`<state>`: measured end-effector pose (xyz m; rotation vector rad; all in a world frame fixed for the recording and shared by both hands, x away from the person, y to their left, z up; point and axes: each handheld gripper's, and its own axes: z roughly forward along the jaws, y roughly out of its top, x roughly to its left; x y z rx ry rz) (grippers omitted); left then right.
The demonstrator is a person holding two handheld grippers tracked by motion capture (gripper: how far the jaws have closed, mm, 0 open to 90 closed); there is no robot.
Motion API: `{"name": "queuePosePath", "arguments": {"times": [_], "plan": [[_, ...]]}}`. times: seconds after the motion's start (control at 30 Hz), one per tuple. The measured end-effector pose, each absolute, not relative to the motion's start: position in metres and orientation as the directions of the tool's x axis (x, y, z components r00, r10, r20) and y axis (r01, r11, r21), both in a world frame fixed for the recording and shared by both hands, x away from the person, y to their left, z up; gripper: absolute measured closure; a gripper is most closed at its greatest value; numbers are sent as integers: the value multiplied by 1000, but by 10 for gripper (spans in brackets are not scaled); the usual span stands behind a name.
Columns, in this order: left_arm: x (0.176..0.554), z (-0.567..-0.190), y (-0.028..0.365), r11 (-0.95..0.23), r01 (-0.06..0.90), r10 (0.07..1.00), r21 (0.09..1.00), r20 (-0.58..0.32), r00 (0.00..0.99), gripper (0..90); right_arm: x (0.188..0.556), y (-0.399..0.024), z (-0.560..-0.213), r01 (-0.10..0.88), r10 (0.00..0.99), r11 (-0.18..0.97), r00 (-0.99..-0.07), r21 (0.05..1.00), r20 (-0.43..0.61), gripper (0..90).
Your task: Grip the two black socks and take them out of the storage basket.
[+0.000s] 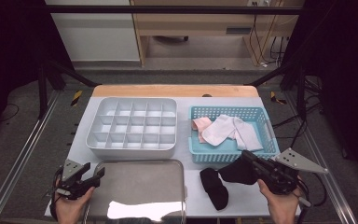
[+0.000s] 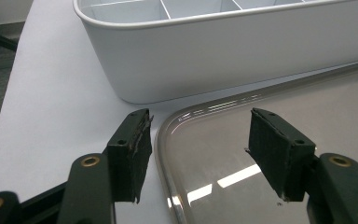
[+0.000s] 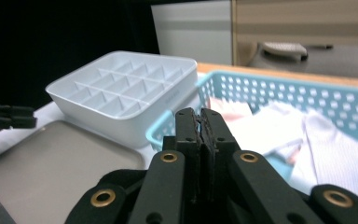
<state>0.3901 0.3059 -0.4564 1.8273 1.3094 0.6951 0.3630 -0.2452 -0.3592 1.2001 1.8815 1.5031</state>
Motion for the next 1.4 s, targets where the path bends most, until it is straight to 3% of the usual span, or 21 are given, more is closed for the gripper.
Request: {"name": "queuePosePath", "arguments": {"times": [0.57,0.93,1.13,1.3,1.4], "plan": [[391,-457,304,-176,532,947,829,-5,321,381,378,-269,-423,521,914,58,-371,852,165,861],[391,-457,305,-178,530,947,829,-1,320,381,390,-275,-447,570,938,86,-323,817,126,850],[391,-457,306,-176,530,947,830,-3,321,381,396,-276,-459,599,947,94,-301,795,115,805],[391,-456,306,-174,530,948,830,-6,320,381,394,-275,-451,551,946,78,-304,831,113,698],[391,-456,306,-169,528,948,832,-10,318,381,391,-274,-446,533,944,74,-310,843,113,678]]}}
